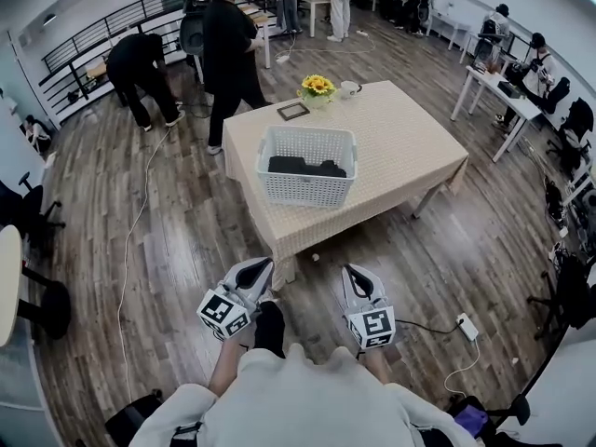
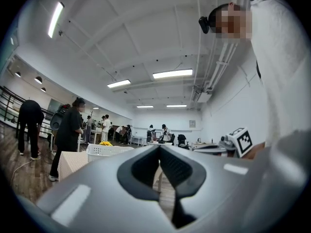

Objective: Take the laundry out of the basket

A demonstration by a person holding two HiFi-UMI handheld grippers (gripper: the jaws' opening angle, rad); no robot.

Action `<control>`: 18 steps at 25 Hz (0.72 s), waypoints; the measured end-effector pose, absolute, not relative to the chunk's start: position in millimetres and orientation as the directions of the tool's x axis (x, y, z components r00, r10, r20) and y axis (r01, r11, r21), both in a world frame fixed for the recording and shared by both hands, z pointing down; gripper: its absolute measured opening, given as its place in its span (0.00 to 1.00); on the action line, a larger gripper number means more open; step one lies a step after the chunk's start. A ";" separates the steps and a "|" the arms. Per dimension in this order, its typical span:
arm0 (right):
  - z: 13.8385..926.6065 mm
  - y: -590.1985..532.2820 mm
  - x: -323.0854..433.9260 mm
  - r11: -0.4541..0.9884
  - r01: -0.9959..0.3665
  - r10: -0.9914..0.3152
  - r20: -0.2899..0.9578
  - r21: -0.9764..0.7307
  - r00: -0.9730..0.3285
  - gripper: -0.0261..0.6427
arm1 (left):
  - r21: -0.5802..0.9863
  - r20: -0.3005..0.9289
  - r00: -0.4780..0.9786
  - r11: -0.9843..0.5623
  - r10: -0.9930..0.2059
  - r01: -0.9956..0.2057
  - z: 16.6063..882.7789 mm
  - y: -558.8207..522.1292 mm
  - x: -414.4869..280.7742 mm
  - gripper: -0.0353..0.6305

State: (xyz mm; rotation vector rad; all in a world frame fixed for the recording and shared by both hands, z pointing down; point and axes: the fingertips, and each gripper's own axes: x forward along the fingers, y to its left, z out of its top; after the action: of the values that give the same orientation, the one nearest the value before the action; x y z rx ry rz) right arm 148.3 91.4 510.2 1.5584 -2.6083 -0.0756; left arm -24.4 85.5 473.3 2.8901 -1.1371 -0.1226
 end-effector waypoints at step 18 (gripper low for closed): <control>489.7 -141.3 92.4 0.408 -0.902 -0.913 0.060 0.138 -0.404 0.04 | 0.063 -0.100 0.772 -0.778 -0.628 -0.625 461.7 -161.2 -80.5 0.06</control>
State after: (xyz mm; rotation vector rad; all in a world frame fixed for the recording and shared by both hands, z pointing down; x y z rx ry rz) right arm 92.4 -141.3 489.7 1.6387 -2.5287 -0.1266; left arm -80.5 -161.2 461.7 2.9319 -1.0371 -0.1799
